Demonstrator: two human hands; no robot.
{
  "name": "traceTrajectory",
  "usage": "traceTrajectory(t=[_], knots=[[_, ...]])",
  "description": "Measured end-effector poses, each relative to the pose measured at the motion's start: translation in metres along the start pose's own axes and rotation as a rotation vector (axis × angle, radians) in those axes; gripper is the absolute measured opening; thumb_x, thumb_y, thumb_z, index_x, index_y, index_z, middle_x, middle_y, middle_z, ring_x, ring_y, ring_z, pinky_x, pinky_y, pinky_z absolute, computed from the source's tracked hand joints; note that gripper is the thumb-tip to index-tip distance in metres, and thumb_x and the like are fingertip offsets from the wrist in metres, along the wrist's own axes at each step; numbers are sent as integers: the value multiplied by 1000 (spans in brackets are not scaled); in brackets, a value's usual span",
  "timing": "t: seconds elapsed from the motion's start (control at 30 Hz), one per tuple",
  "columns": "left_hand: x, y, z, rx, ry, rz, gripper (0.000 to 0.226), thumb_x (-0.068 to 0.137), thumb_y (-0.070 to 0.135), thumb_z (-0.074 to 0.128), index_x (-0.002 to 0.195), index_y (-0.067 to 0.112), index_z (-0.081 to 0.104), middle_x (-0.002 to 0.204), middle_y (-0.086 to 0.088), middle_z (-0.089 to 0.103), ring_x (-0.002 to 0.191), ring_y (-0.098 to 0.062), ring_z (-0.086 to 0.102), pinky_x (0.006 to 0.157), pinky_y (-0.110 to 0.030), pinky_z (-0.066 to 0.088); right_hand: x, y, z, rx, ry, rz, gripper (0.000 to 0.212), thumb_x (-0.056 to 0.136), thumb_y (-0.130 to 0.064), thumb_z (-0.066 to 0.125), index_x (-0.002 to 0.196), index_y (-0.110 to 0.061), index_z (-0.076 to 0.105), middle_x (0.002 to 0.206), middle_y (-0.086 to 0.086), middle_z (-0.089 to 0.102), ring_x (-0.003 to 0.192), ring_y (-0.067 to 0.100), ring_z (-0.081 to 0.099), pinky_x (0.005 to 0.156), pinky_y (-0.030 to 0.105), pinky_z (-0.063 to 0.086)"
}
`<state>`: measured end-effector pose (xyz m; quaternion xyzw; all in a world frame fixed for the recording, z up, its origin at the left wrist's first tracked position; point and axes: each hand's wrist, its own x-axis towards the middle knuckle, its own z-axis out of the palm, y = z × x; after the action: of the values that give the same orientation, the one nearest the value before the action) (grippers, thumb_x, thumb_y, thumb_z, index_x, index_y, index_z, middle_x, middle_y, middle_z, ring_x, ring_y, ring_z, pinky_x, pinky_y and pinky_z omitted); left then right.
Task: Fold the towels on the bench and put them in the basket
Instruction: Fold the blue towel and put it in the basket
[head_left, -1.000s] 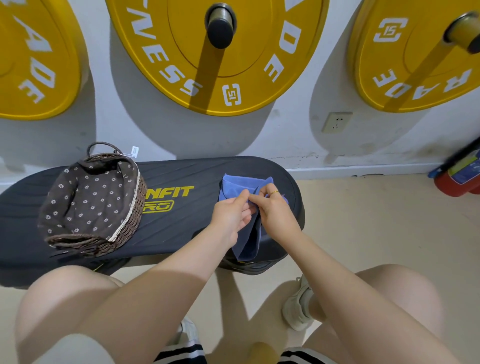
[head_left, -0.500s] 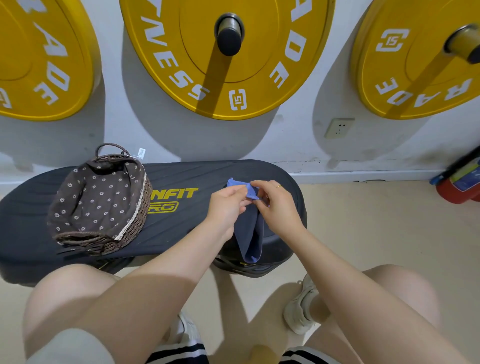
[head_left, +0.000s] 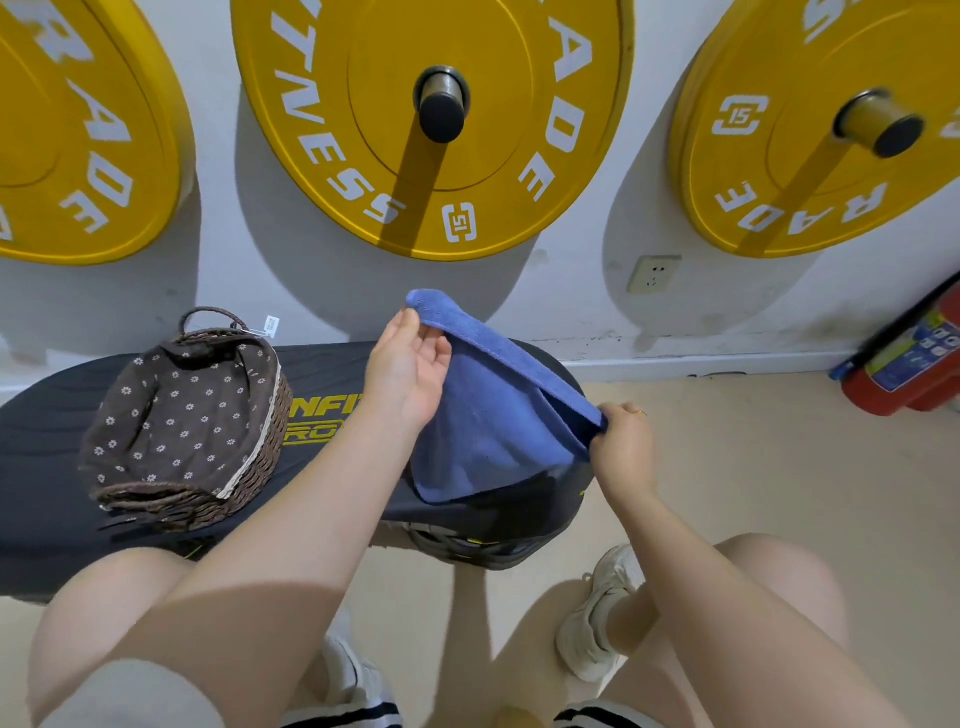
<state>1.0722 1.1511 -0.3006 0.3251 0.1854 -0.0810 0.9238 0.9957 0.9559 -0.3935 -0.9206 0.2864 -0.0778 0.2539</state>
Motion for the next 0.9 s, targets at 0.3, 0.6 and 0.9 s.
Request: traceTrajectory(t=[0.3,0.6,0.9], knots=[[13,11,-36,141,183,167,17,100,17,40,104,13,56,86,2,59,81,-8,59,66,-16,48,20,-15,-20,715,44,500,27,91,-11,27,99,-8,53,88,20,63,59,26,49,57,28,41],[19,18,-48,624,313,374,26,99,18,37,77,13,49,71,-5,62,46,0,62,42,-14,37,20,-55,-39,1512,225,492,26,93,-2,26,111,-15,40,73,7,54,34,8,53,39,17,43],[48,36,-39,493,328,396,25,97,12,33,75,16,45,74,-5,62,48,0,64,41,-9,40,55,-89,-35,1498,256,351,29,93,2,26,110,-20,37,92,9,59,74,20,66,66,26,59]])
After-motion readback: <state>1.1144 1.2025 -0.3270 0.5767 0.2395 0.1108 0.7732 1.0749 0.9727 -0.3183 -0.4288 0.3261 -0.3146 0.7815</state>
